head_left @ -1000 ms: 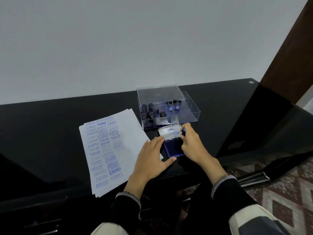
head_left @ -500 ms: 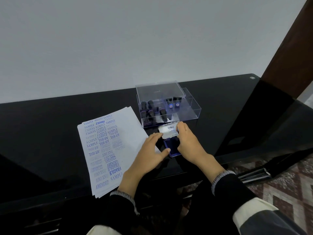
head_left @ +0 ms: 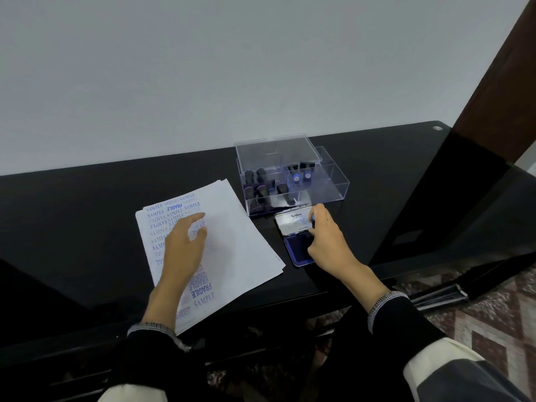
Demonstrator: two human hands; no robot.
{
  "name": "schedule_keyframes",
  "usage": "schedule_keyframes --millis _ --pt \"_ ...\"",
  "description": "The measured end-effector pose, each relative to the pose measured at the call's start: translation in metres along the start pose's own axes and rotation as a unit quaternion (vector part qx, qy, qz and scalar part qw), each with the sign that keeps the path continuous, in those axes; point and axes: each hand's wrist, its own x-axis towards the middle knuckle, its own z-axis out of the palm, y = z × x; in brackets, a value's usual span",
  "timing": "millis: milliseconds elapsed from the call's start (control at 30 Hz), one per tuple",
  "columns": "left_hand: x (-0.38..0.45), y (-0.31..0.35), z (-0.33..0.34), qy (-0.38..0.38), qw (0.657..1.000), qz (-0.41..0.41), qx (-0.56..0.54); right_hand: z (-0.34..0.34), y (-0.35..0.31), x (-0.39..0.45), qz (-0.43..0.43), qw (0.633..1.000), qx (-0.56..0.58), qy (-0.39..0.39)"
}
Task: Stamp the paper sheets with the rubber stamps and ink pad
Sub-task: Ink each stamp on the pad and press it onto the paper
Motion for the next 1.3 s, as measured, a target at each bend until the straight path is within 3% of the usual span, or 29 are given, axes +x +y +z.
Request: schedule_keyframes --millis 500,1033,1300 --pt "-0.006 -0.041 -0.042 0.102 0.994 -0.028 0.027 0.004 -0.002 0.000 -0.009 1.000 -0.006 0.012" --pt "-0.003 -0.051 -0.035 0.076 0.996 -0.015 0.040 0.005 -0.007 -0.006 -0.003 0.999 -0.009 0.032" --pt "-0.002 -0.050 -0.034 0.066 0.992 -0.034 0.100 0.005 -0.012 -0.009 -0.002 0.999 -0.005 0.043"
